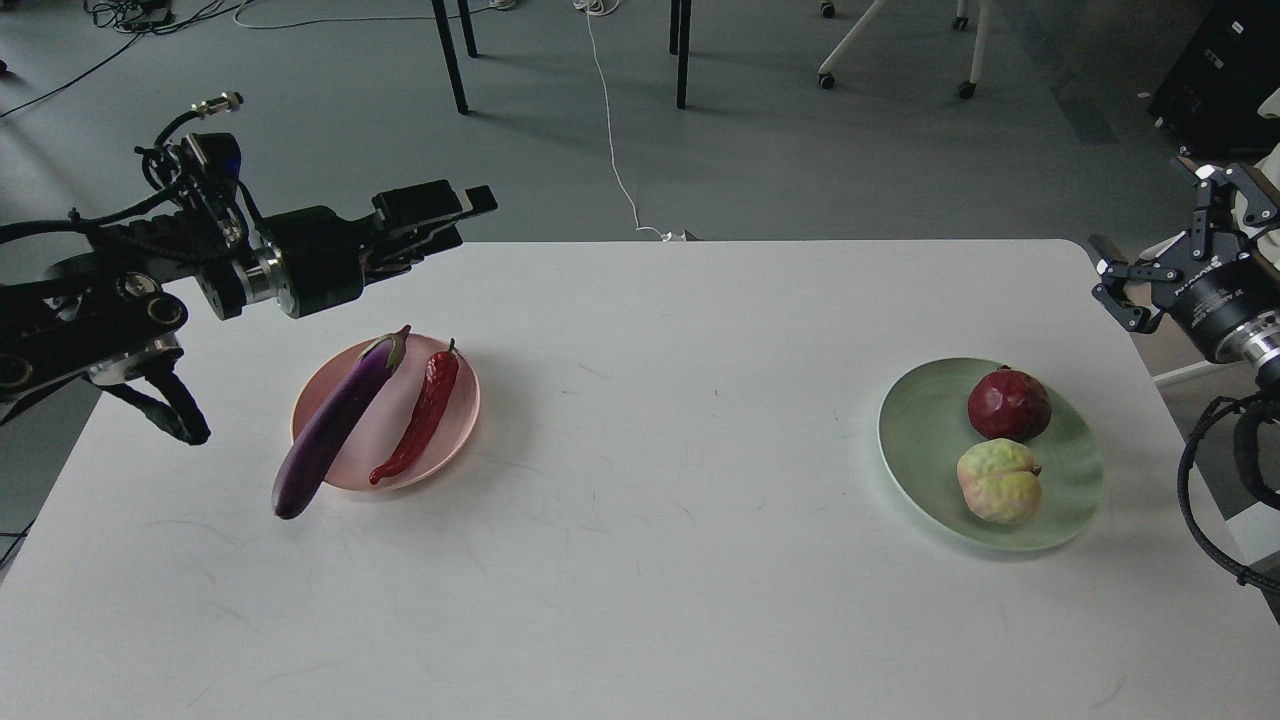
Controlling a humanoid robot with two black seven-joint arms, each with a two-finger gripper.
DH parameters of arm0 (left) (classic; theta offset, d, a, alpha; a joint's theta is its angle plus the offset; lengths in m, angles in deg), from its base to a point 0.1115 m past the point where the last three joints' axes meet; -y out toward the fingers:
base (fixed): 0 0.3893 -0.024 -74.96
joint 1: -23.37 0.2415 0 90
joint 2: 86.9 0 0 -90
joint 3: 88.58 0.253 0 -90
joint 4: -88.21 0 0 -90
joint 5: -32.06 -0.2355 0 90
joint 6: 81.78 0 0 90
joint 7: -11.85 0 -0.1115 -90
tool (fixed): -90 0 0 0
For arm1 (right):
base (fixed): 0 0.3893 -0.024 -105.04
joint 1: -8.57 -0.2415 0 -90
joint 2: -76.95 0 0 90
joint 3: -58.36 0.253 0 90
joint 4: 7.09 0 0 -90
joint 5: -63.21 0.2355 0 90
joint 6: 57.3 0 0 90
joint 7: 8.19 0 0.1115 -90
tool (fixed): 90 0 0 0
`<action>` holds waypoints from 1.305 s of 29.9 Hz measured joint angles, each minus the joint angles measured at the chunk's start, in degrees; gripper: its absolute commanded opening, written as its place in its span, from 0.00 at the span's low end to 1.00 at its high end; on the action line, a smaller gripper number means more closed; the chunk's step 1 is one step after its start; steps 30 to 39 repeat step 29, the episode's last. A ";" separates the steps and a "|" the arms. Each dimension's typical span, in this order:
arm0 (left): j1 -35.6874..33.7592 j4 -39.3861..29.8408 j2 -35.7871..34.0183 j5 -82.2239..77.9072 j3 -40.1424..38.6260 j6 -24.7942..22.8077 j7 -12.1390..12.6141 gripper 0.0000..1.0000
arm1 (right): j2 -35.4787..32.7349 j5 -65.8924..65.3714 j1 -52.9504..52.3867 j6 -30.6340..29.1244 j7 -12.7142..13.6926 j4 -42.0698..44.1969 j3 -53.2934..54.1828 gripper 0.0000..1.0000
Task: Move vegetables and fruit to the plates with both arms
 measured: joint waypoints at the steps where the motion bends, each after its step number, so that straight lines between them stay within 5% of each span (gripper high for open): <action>1: 0.63 0.01 0.31 3.27 -1.59 -0.04 -0.26 0.92 | 0.00 -0.24 -0.84 0.00 0.00 -0.77 0.00 0.97; 3: 2.52 0.02 0.65 7.50 -4.97 -0.53 -0.47 0.99 | 0.00 -1.12 -2.69 0.00 0.00 -3.33 0.00 0.97; 11: 15.60 0.65 6.42 11.45 -20.22 -0.34 -0.53 0.99 | 2.81 -2.33 -6.85 0.00 0.00 -11.53 -0.20 0.97; 24: 28.56 3.73 11.04 11.77 -32.40 0.38 0.85 0.99 | 7.29 -8.26 -0.11 5.13 0.00 -14.33 0.94 0.99; 29: 31.59 3.83 11.52 13.63 -35.51 -0.57 4.06 0.99 | 7.46 -8.49 2.73 5.15 0.00 -14.16 6.50 0.99; 39: 31.59 3.83 11.52 13.63 -35.51 -0.57 4.06 0.99 | 7.46 -8.49 2.73 5.15 0.00 -14.16 6.50 0.99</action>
